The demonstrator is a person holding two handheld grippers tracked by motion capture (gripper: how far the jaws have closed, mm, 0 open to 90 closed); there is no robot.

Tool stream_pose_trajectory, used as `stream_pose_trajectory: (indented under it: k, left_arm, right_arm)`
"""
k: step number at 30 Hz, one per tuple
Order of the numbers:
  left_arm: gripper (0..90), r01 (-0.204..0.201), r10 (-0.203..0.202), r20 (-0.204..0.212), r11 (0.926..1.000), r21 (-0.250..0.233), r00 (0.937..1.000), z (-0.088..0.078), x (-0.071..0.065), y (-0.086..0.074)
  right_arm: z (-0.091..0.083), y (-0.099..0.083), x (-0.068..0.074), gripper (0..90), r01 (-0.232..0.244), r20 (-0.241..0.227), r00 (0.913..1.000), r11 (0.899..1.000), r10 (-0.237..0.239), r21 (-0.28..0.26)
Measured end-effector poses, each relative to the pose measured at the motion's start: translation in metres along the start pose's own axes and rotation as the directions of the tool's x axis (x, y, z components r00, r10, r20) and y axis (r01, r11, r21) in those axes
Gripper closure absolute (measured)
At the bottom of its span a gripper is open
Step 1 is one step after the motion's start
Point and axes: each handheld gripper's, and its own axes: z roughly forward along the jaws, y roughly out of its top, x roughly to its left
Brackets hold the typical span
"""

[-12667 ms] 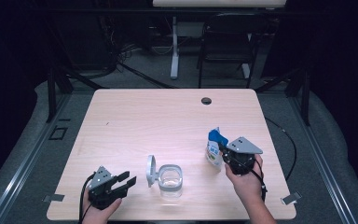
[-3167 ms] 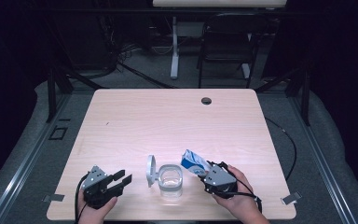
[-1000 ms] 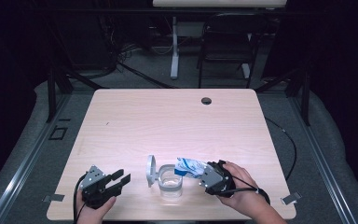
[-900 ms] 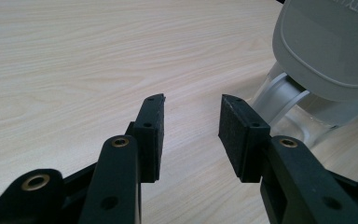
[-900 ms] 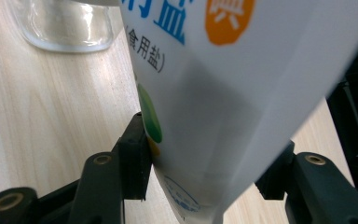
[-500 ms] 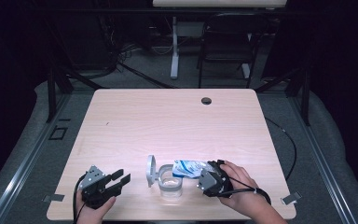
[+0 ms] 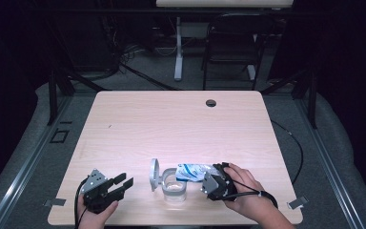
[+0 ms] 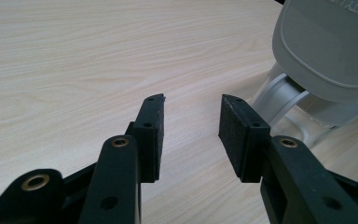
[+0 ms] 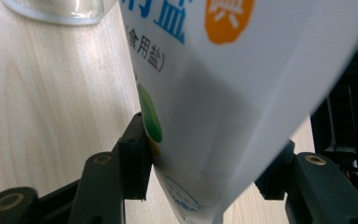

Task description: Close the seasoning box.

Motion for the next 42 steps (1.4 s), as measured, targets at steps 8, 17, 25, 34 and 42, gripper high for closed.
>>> stream_pose_trajectory:
  k: [8,17,25,34,42]
  left_arm:
    - [60.7,0.002,-0.002,0.004,1.0,0.008,1.0,-0.0004,0.0,0.0001]
    - [60.7,0.002,-0.002,0.001,1.0,0.002,1.0,0.0002,0.0002,-0.0004]
    - [60.7,0.003,-0.003,0.002,1.0,0.001,1.0,0.0005,0.0008,-0.0007]
    - [60.7,0.004,-0.004,0.003,1.0,-0.002,1.0,0.0,0.001,-0.0005]
    - [60.7,0.003,-0.003,0.002,1.0,-0.002,1.0,-0.0002,0.0009,-0.0004]
  right_arm:
    - [0.0016,0.0015,0.0025,47.7,0.028,0.003,0.9996,1.0,-0.028,-0.005]
    - [0.0008,0.0045,0.0031,47.7,0.051,0.017,0.9986,0.999,-0.051,0.003]
    - [0.0002,0.0052,0.0014,47.7,0.048,0.025,0.9985,0.999,-0.048,0.0]
    - [-0.0005,0.0061,-0.0008,47.7,0.042,0.028,0.9987,0.999,-0.042,0.002]
    - [-0.0017,0.0079,-0.0015,47.7,0.067,0.032,0.9972,0.997,-0.068,0.03]
